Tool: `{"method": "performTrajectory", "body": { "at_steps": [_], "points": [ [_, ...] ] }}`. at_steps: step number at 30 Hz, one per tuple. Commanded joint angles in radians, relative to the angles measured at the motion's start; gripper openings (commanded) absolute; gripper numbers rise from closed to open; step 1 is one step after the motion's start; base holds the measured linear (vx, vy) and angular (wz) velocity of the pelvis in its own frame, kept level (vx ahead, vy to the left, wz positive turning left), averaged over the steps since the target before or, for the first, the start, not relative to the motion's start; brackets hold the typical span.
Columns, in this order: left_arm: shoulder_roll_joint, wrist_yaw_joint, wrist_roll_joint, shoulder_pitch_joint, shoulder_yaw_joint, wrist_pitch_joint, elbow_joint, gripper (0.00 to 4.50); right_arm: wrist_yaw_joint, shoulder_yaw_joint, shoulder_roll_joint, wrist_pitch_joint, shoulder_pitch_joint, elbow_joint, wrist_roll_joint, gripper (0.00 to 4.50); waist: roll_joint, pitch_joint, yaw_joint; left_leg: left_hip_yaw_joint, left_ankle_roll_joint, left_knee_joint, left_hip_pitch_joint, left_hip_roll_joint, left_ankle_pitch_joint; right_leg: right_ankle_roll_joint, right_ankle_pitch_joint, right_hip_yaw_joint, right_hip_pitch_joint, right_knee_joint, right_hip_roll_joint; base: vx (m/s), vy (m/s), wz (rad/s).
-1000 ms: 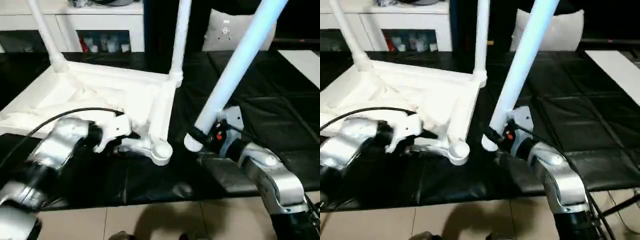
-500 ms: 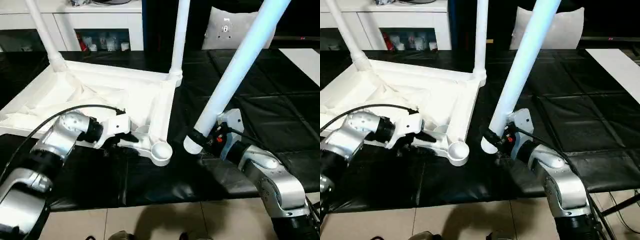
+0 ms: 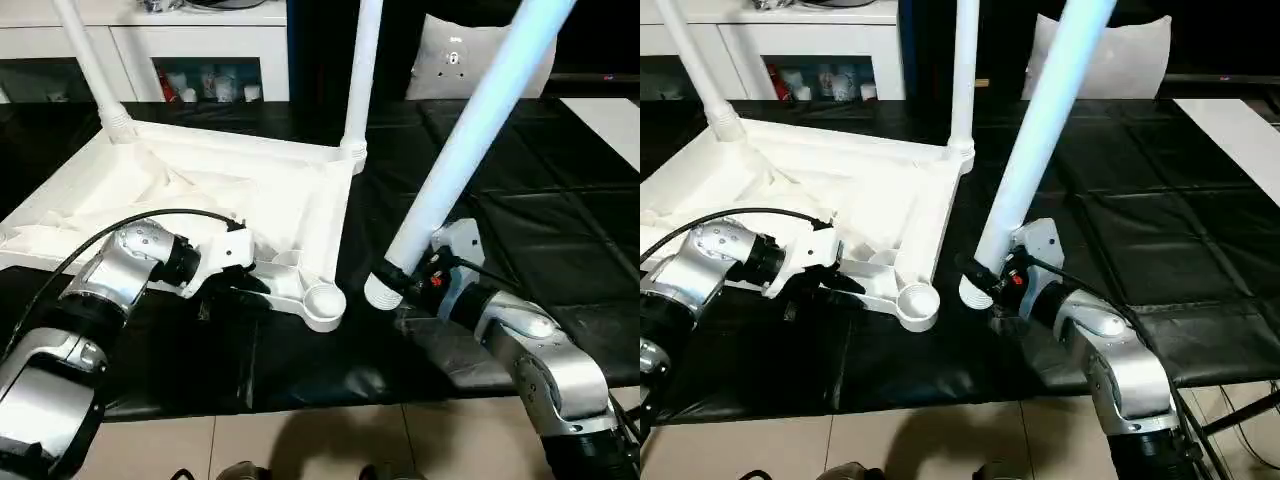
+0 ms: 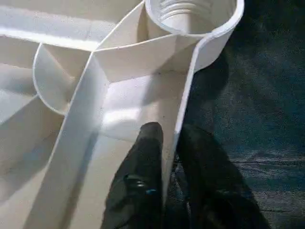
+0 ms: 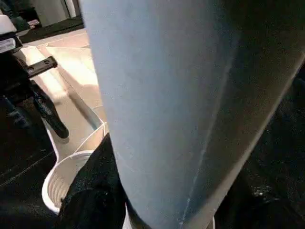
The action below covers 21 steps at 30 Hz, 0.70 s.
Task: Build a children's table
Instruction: Rotate table base
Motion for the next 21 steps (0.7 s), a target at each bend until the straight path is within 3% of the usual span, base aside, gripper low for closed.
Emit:
{"method": "performTrajectory", "body": {
  "at_steps": [1,4,8,14,19,21],
  "points": [
    [-0.017,-0.013,-0.016,-0.009,0.021,0.006,-0.003,0.38,0.009,0.003,-0.007,-0.01,-0.015,-0.01,0.0,1.9,0.005,-0.073,0.005,-0.021,0.01,-0.087,0.026,0.077,-0.168,-0.309,-0.072,0.046,0.049,-0.054,-0.079,0.0,0.0,0.0],
    [-0.036,-0.022,-0.058,0.012,0.04,0.088,-0.059,0.23,0.006,0.004,-0.005,-0.002,-0.03,-0.014,0.005,1.9,0.005,-0.076,0.007,-0.02,0.015,-0.085,0.026,0.078,-0.15,-0.319,-0.045,0.045,0.05,-0.051,-0.08,0.0,0.0,0.0],
    [-0.062,0.055,-0.034,0.038,0.035,0.133,-0.094,0.03,0.006,0.015,-0.001,0.014,-0.06,-0.02,0.005,1.9,0.002,-0.077,0.004,-0.019,0.033,-0.082,0.023,0.078,-0.132,-0.329,-0.025,0.044,0.055,-0.048,-0.081,0.0,0.0,0.0],
    [-0.155,0.285,0.018,0.091,0.06,0.237,-0.142,0.0,-0.007,0.021,0.027,0.061,-0.118,-0.007,0.018,1.9,-0.002,-0.073,0.004,-0.02,0.022,-0.081,0.021,0.077,-0.167,-0.301,-0.14,0.044,0.055,-0.06,-0.078,0.0,0.0,0.0],
    [-0.176,0.318,0.016,0.132,0.058,0.278,-0.226,0.0,-0.004,0.036,0.024,0.059,-0.148,0.025,0.003,1.9,-0.005,-0.073,0.002,-0.02,0.027,-0.081,0.021,0.075,-0.155,-0.281,-0.149,0.044,0.051,-0.063,-0.075,0.0,0.0,0.0],
    [-0.17,0.299,0.014,0.156,0.045,0.235,-0.269,0.0,0.004,0.051,0.011,0.073,-0.163,0.043,-0.013,1.9,-0.005,-0.073,0.003,-0.02,0.03,-0.08,0.021,0.074,-0.153,-0.279,-0.15,0.043,0.05,-0.063,-0.074,0.0,0.0,0.0]
  ]
}}
